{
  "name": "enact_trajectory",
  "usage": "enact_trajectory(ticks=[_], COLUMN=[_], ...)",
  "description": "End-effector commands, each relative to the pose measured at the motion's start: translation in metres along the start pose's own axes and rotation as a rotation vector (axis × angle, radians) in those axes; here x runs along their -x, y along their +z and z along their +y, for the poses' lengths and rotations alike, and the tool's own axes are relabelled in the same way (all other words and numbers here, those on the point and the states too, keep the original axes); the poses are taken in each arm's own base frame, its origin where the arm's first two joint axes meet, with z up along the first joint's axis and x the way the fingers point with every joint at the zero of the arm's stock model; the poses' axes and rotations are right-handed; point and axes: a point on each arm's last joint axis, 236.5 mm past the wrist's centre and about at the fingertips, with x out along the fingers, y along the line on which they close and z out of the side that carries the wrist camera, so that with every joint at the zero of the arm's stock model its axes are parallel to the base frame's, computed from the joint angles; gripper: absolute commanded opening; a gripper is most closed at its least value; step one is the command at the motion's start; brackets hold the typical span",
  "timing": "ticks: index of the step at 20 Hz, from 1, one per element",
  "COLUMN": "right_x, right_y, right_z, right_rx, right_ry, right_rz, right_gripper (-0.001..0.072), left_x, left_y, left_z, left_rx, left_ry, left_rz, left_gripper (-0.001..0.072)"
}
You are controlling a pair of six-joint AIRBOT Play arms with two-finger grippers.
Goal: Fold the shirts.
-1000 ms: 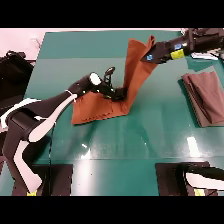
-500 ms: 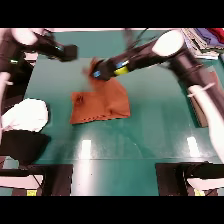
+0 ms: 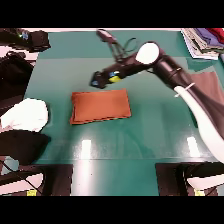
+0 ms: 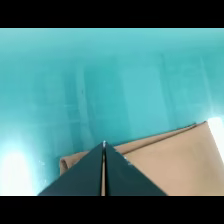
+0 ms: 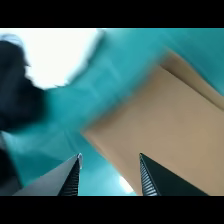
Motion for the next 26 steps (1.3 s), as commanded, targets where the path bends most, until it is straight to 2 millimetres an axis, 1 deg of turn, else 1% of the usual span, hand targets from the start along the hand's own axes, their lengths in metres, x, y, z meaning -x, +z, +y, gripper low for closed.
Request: enact_trajectory(ticks=[1, 2, 3, 4, 5, 6, 7, 8, 10, 12, 13, 14, 15, 16, 17, 18, 19, 20, 21, 22, 23, 24, 25, 26], right_x=[0.032, 0.038, 0.041, 0.041, 0.035, 0.027, 0.017, 0.005, -0.021, -0.048, -0.062, -0.074, -0.088, -0.099, -0.108, -0.112, -0.111, -0.104, -0.089, -0.066, -0.038, -0.001, 0.038, 0.082], right_y=[-0.062, -0.084, -0.109, -0.131, -0.15, -0.161, -0.166, -0.167, -0.159, -0.145, -0.138, -0.132, -0.125, -0.116, -0.104, -0.091, -0.077, -0.064, -0.052, -0.039, -0.029, -0.02, -0.013, -0.009], right_z=[-0.105, -0.136, -0.162, -0.182, -0.194, -0.2, -0.202, -0.202, -0.193, -0.18, -0.172, -0.164, -0.155, -0.148, -0.14, -0.134, -0.131, -0.134, -0.144, -0.162, -0.184, -0.21, -0.235, -0.262], right_rx=[-0.254, -0.371, -0.474, -0.554, -0.629, -0.7, -0.753, -0.785, -0.818, -0.812, -0.794, -0.76, -0.723, -0.687, -0.645, -0.604, -0.57, -0.523, -0.488, -0.471, -0.466, -0.463, -0.465, -0.473], right_ry=[-0.121, -0.149, -0.167, -0.178, -0.164, -0.136, -0.103, -0.061, 0.015, 0.062, 0.077, 0.083, 0.086, 0.086, 0.084, 0.079, 0.071, 0.049, 0.01, -0.051, -0.119, -0.194, -0.26, -0.332], right_rz=[0.094, 0.112, 0.134, 0.156, 0.179, 0.184, 0.179, 0.174, 0.159, 0.153, 0.154, 0.163, 0.164, 0.153, 0.132, 0.105, 0.076, 0.053, 0.029, 0.001, -0.026, -0.063, -0.101, -0.145], right_gripper=[0.044, 0.0469, 0.0585, 0.0624, 0.0623, 0.0622, 0.0594, 0.057, 0.0569, 0.0501, 0.0499, 0.0466, 0.0396, 0.0344, 0.0201, 0.006, 0.0041, 0.0017, 0.0017, 0.0016, 0.0016, 0.0016, 0.0016, 0.0016], left_x=[0.003, 0.003, 0.003, 0.003, 0.003, 0.002, 0.002, 0.003, 0.003, 0.003, 0.003, 0.003, 0.003, 0.003, 0.001, 0.0, -0.001, -0.002, -0.002, -0.003, -0.002, -0.002, -0.002, -0.001], left_y=[-0.001, -0.001, -0.001, -0.001, -0.001, -0.001, -0.001, -0.001, -0.001, -0.001, -0.001, -0.001, 0.0, 0.0, 0.0, -0.001, -0.002, -0.002, -0.004, -0.007, -0.01, -0.013, -0.017, -0.019], left_z=[-0.003, -0.005, -0.006, -0.009, -0.009, -0.01, -0.011, -0.011, -0.011, -0.013, -0.016, -0.019, -0.023, -0.029, -0.035, -0.048, -0.062, -0.075, -0.089, -0.102, -0.112, -0.121, -0.13, -0.138], left_rx=[0.005, 0.009, 0.01, 0.013, 0.008, -0.005, -0.008, -0.008, -0.007, -0.004, 0.0, 0.005, 0.009, -0.005, -0.035, -0.057, -0.078, -0.101, -0.131, -0.152, -0.168, -0.181, -0.193, -0.202], left_ry=[-0.014, -0.024, -0.028, -0.038, -0.041, -0.044, -0.047, -0.047, -0.048, -0.057, -0.068, -0.08, -0.098, -0.108, -0.113, -0.13, -0.152, -0.171, -0.193, -0.213, -0.23, -0.245, -0.261, -0.274], left_rz=[0.004, 0.004, 0.004, 0.004, 0.003, 0.001, 0.001, 0.002, 0.002, 0.003, 0.002, 0.002, 0.001, -0.001, -0.005, -0.008, -0.014, -0.021, -0.026, -0.022, -0.017, -0.012, -0.008, -0.004], left_gripper=[0.0026, 0.0026, 0.0026, 0.0026, 0.0026, 0.0026, 0.0026, 0.0026, 0.0026, 0.0026, 0.0026, 0.0026, 0.0026, 0.0025, 0.0025, 0.0025, 0.0025, 0.0025, 0.0025, 0.0025, 0.0025, 0.0025, 0.0025, 0.0025])
